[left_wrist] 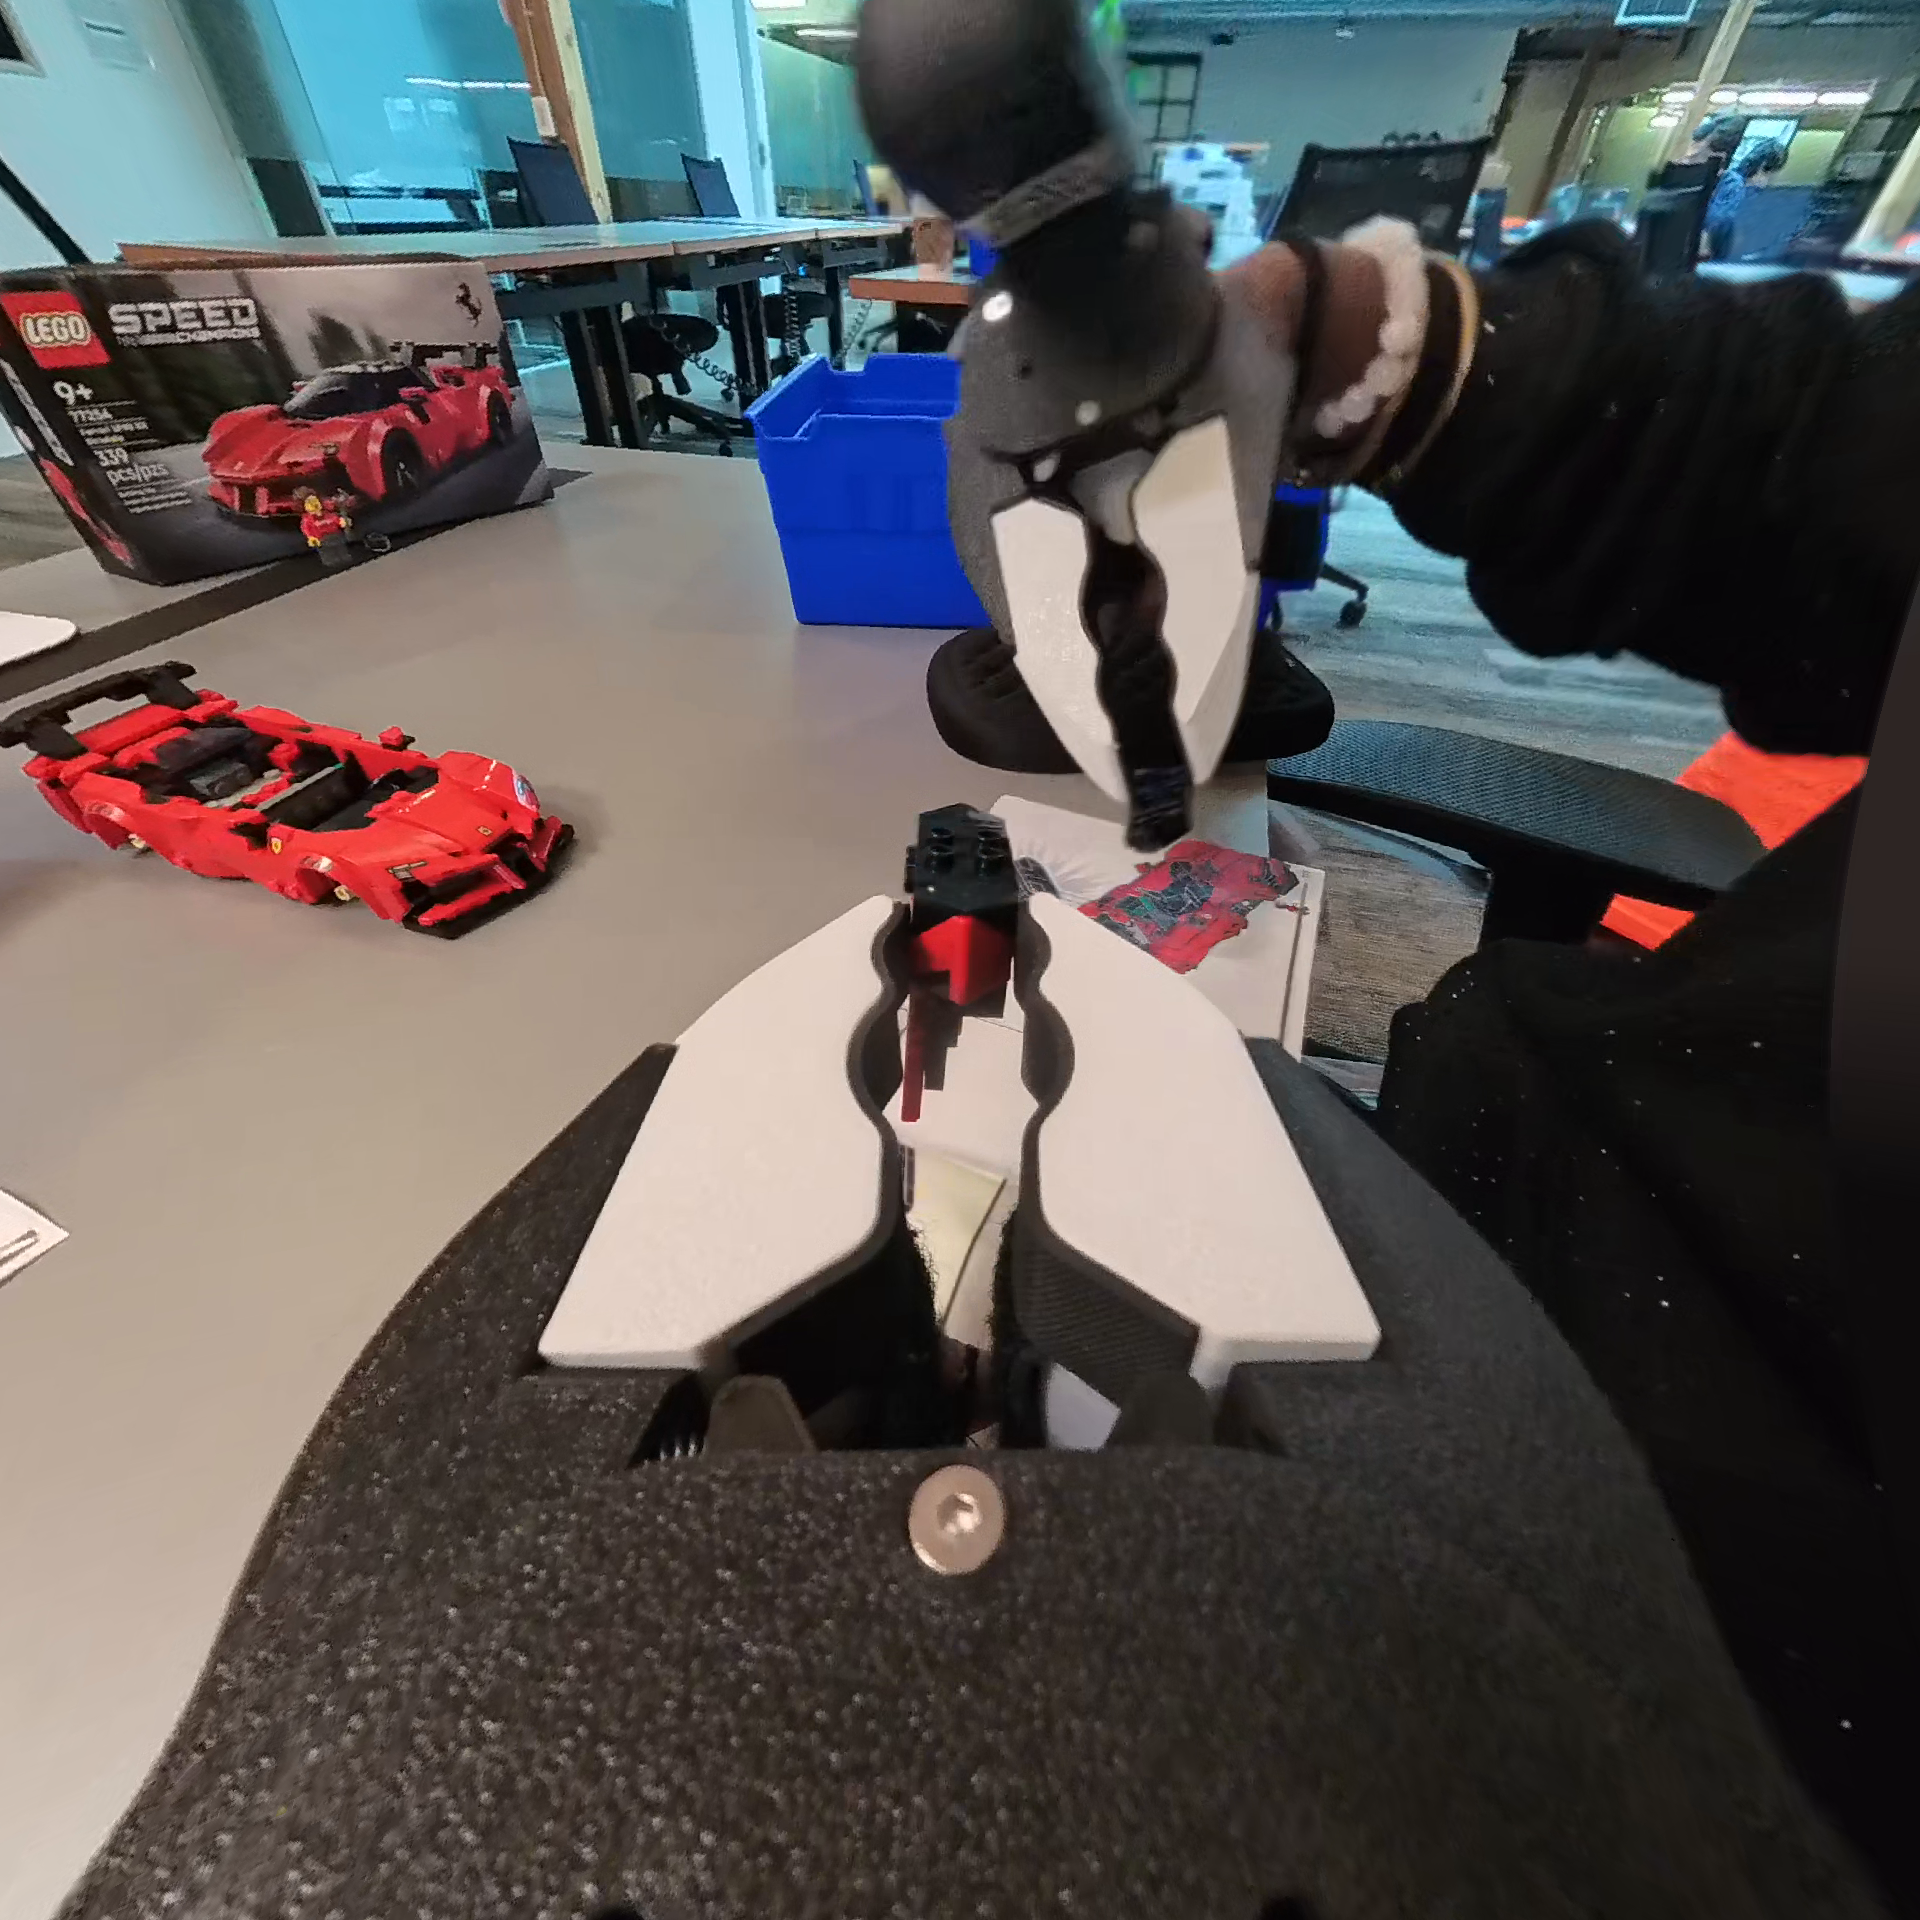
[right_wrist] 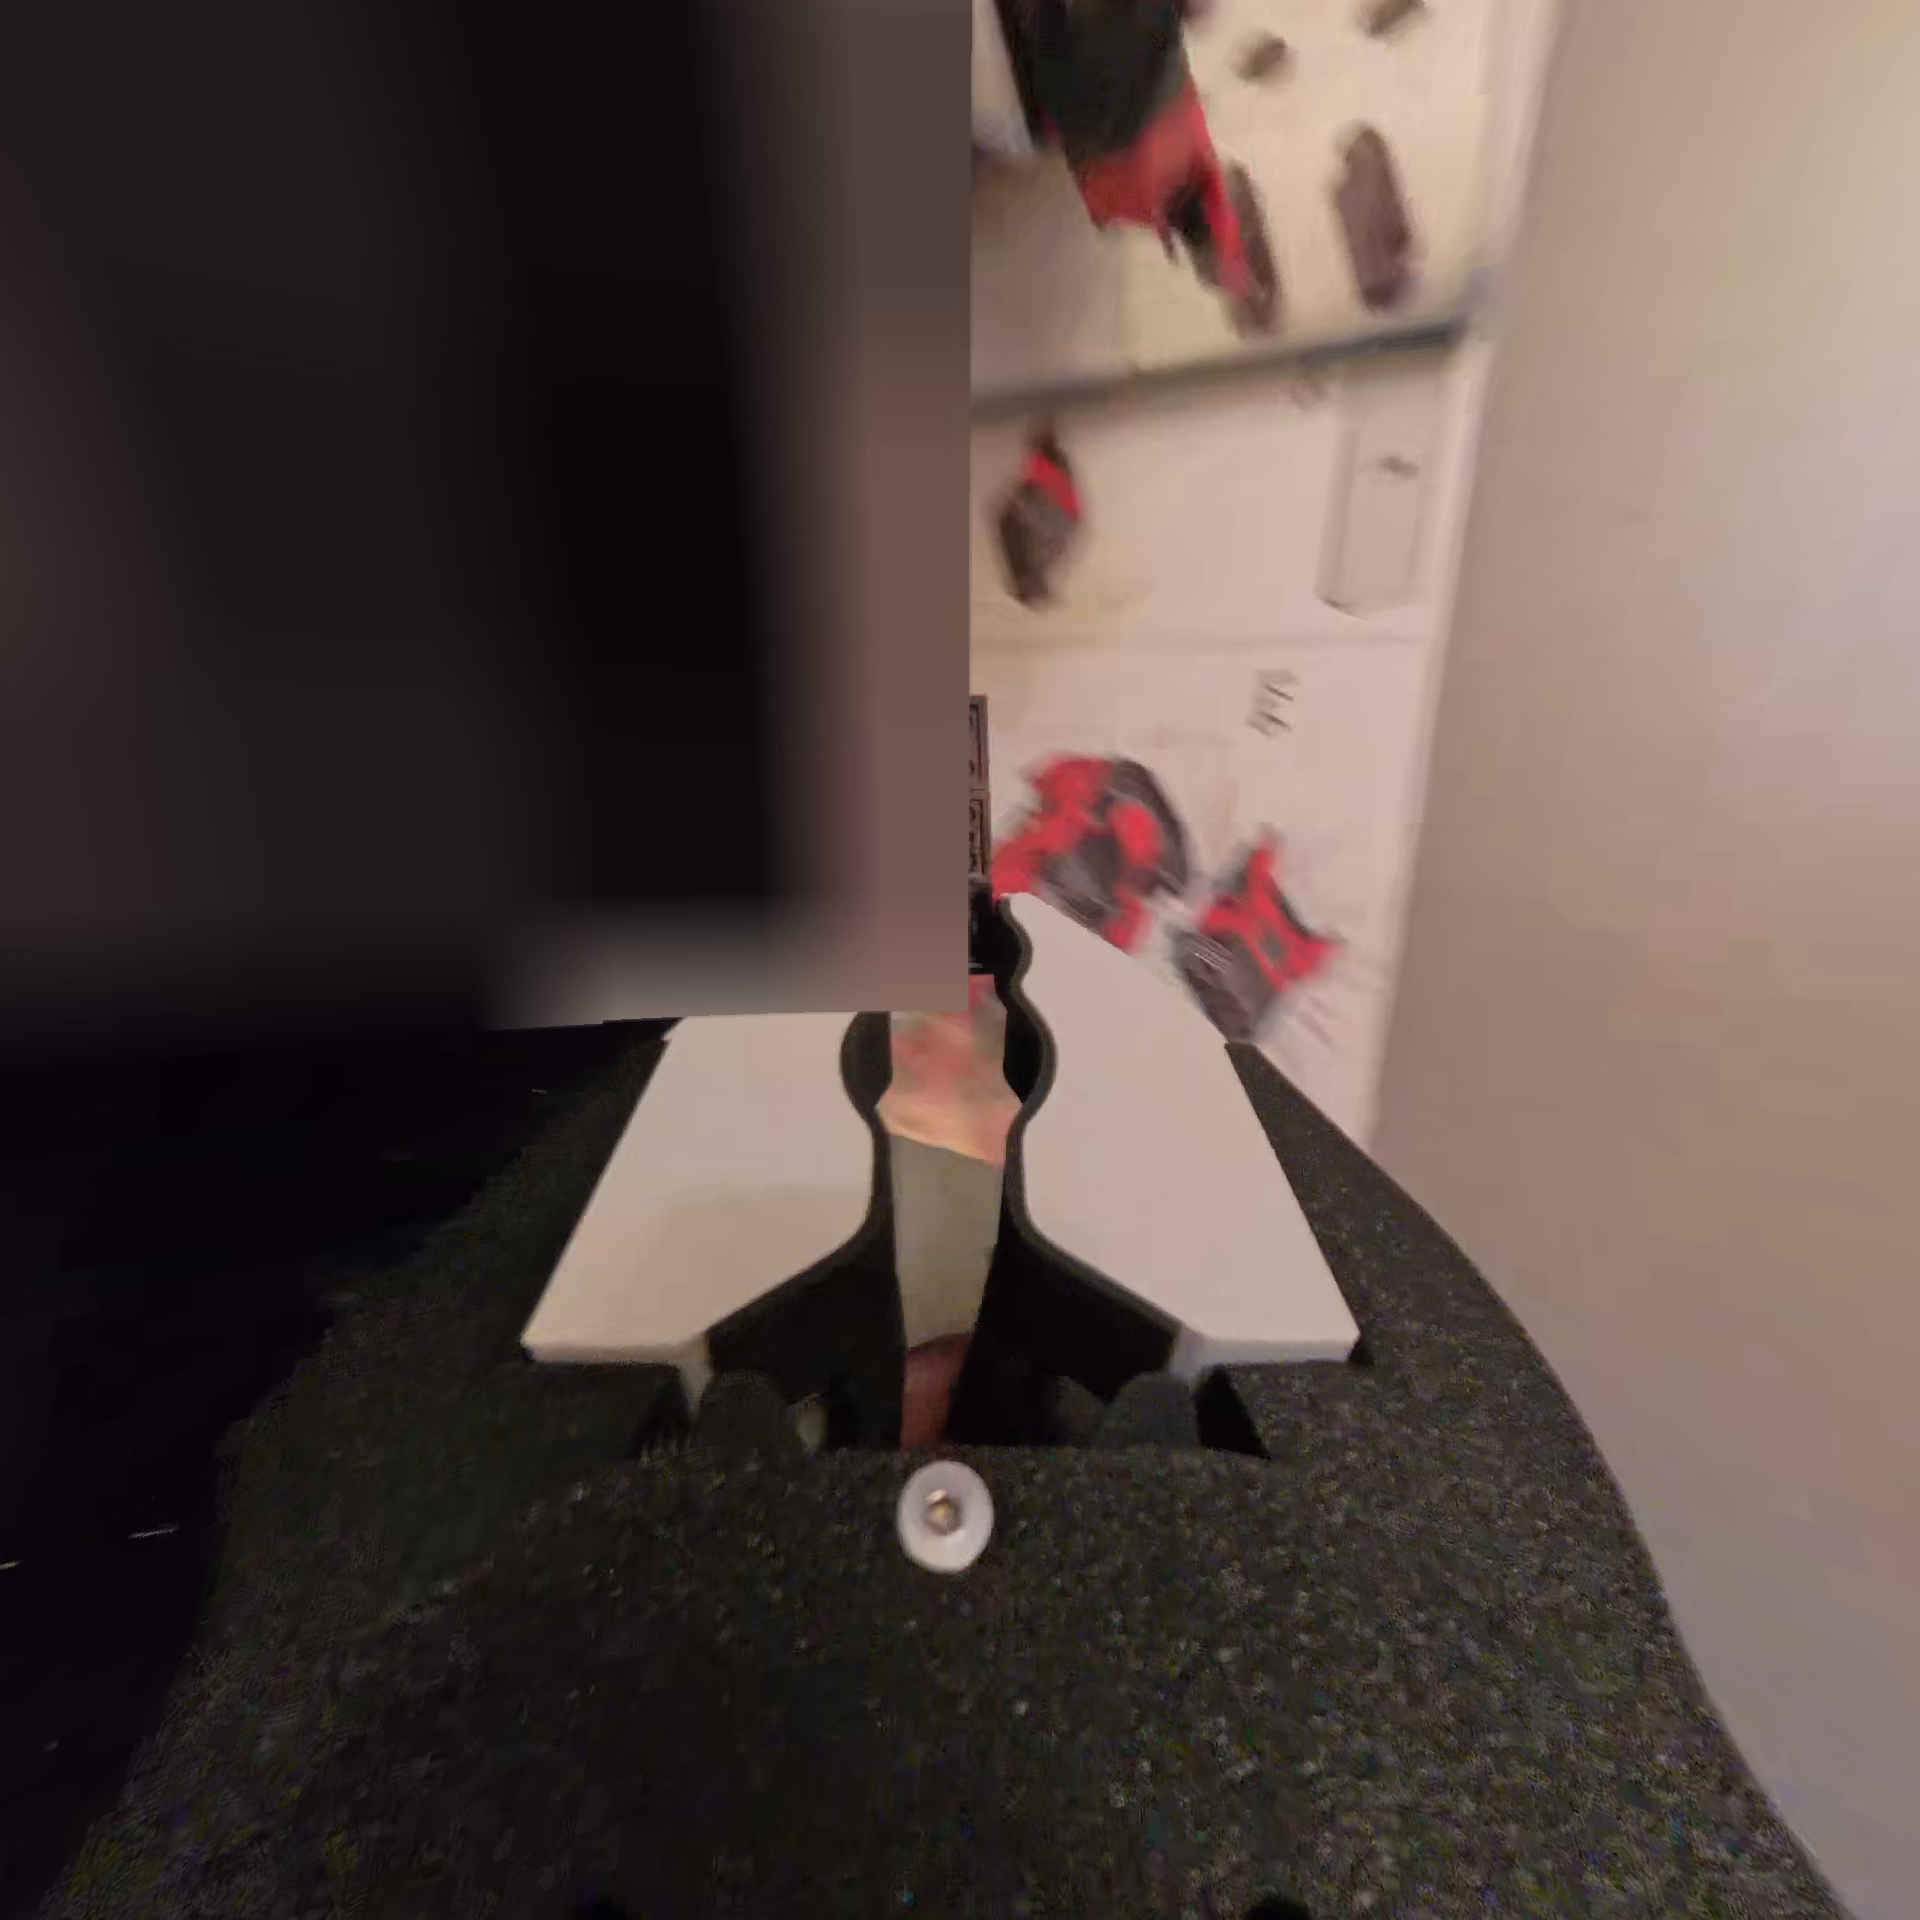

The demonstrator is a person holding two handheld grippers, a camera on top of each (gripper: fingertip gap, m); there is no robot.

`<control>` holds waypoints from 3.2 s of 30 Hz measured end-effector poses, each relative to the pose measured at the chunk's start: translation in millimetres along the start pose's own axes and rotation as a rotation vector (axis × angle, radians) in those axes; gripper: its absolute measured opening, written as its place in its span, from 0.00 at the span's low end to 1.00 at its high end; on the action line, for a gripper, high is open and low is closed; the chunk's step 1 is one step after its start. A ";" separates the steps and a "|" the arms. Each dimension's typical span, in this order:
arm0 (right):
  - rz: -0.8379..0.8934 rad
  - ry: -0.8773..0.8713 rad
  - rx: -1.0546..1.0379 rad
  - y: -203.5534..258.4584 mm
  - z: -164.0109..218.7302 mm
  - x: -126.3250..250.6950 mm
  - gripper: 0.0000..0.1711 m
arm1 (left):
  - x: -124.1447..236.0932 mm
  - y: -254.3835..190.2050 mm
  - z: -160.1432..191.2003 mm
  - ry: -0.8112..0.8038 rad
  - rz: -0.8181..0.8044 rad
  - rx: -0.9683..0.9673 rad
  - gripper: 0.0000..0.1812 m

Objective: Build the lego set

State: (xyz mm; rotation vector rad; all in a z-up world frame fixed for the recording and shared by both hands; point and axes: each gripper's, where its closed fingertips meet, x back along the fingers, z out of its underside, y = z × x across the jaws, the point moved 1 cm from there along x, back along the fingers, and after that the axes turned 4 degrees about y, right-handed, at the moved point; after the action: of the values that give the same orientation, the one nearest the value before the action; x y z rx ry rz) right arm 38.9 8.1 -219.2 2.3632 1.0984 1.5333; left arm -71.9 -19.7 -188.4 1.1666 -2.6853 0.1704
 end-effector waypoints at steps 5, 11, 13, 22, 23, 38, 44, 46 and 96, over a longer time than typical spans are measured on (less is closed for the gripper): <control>-0.500 0.073 -0.351 7.7 -9.8 -6.9 0.10 | 1.6 -7.8 -1.2 -0.015 0.036 -0.066 0.10; -0.536 0.128 -0.645 -29.3 -11.0 -15.8 0.17 | 3.7 -12.8 -2.2 -0.033 0.077 -0.093 0.10; -0.518 0.098 -0.660 -34.2 -13.1 -12.0 0.19 | 3.6 -13.0 -1.3 -0.028 0.069 -0.124 0.10; -0.144 -0.104 -0.241 -37.8 -20.7 4.8 0.15 | 6.1 -9.4 -8.1 -0.036 -0.308 -0.797 0.10; -0.098 -0.122 -0.166 -32.9 -21.7 4.0 0.16 | 7.3 -9.3 -10.4 -0.042 -0.358 -0.874 0.10; 0.357 -0.140 0.290 -20.8 5.9 -26.6 0.15 | 5.0 -9.1 -9.6 -0.016 -0.497 -1.088 0.10; 0.406 -0.095 0.283 -31.3 7.5 -27.5 0.16 | 5.8 0.0 -11.4 -0.090 -0.385 -0.738 0.10; 0.411 -0.092 0.273 -33.7 6.3 -26.4 0.17 | 9.5 10.2 -12.9 -0.138 -0.311 -0.480 0.10; 0.301 0.119 -0.070 -42.0 -47.2 31.6 0.10 | 15.8 28.4 -1.5 0.139 0.016 -0.128 0.10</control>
State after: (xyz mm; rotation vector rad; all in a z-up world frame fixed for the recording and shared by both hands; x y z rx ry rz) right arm -14.6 45.6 -192.2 2.5066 0.7170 1.7948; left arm -102.9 -11.3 -183.9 1.0555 -2.5443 0.0768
